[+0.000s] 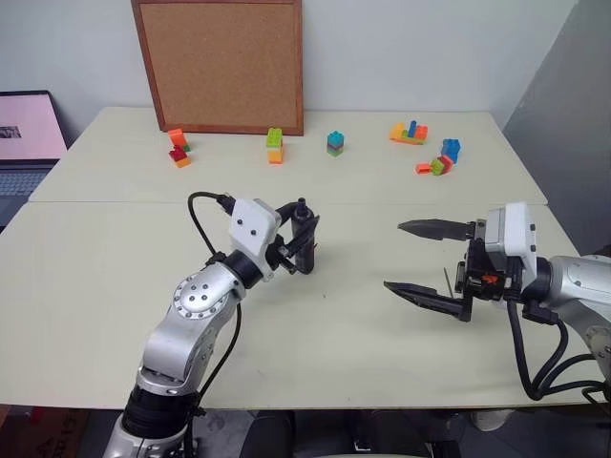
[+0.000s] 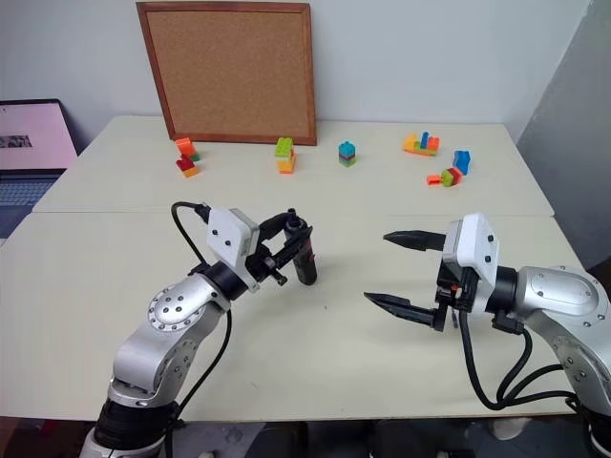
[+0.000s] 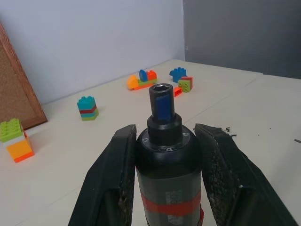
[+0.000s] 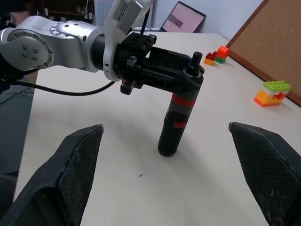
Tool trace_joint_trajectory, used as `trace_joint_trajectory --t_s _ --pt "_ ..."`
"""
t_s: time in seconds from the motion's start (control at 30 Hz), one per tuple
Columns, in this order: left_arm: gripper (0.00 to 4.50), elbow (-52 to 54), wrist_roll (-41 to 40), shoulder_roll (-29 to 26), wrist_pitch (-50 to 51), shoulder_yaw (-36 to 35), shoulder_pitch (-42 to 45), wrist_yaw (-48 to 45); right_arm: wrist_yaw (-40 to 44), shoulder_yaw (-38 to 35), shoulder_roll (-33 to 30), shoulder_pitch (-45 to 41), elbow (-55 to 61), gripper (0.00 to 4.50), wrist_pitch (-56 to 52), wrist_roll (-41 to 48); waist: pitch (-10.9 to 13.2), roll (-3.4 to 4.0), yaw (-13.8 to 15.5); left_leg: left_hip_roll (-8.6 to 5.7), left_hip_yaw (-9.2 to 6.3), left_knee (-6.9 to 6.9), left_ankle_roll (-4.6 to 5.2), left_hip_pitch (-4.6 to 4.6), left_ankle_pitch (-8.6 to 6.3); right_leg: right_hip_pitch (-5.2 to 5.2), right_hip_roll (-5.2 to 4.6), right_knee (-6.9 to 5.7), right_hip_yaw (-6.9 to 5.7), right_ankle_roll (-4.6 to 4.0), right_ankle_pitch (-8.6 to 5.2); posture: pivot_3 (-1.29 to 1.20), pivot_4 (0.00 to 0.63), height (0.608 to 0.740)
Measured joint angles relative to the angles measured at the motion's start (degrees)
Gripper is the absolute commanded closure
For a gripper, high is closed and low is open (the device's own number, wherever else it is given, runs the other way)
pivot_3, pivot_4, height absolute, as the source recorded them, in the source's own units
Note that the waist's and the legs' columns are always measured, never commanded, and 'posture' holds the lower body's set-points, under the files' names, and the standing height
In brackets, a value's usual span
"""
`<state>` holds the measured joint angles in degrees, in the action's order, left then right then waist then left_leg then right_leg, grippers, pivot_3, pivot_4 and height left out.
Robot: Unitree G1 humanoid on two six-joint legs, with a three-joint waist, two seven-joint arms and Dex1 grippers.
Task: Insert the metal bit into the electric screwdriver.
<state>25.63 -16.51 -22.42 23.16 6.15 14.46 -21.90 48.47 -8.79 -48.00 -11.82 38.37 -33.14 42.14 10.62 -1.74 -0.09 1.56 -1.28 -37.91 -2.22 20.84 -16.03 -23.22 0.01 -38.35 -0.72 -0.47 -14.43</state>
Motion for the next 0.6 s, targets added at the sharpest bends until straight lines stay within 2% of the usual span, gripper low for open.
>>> trace_joint_trajectory --t_s 0.2,0.33,0.5,0.6 --pt "2.9 -1.5 1.6 0.1 -0.2 2.0 2.8 -1.6 -3.2 -1.5 -5.5 4.4 -1.0 0.0 -6.3 -2.6 0.0 0.01 0.1 0.0 -0.01 0.01 0.01 0.07 0.0 0.0 -0.01 0.2 -0.03 0.03 0.02 0.0 0.15 0.74" --pt "2.9 -3.3 2.3 1.0 -0.3 2.5 4.7 -2.7 -11.4 -2.9 -7.5 5.4 -2.5 0.0 -17.2 -4.0 0.0 0.01 0.1 0.02 0.05 0.01 0.03 0.12 -0.02 -0.01 -0.03 0.33 0.05 0.04 0.03 0.0 0.15 0.74" --pt "2.9 -5.2 4.7 2.4 -3.8 4.4 5.0 -3.7 -23.6 -3.1 -4.0 2.8 -2.7 0.0 -34.5 -5.0 0.0 0.01 0.1 0.02 0.07 0.07 0.06 0.15 -0.04 -0.04 -0.02 0.4 0.07 0.05 0.02 0.0 0.15 0.74" --pt "2.9 -5.9 6.1 3.6 -5.2 5.3 5.0 -3.9 -27.6 -0.8 -2.1 1.6 -3.3 0.0 -42.8 -5.2 0.0 0.02 0.2 0.01 0.05 0.06 0.11 0.19 -0.07 -0.05 -0.02 0.42 0.04 0.05 0.02 0.0 0.15 0.74"
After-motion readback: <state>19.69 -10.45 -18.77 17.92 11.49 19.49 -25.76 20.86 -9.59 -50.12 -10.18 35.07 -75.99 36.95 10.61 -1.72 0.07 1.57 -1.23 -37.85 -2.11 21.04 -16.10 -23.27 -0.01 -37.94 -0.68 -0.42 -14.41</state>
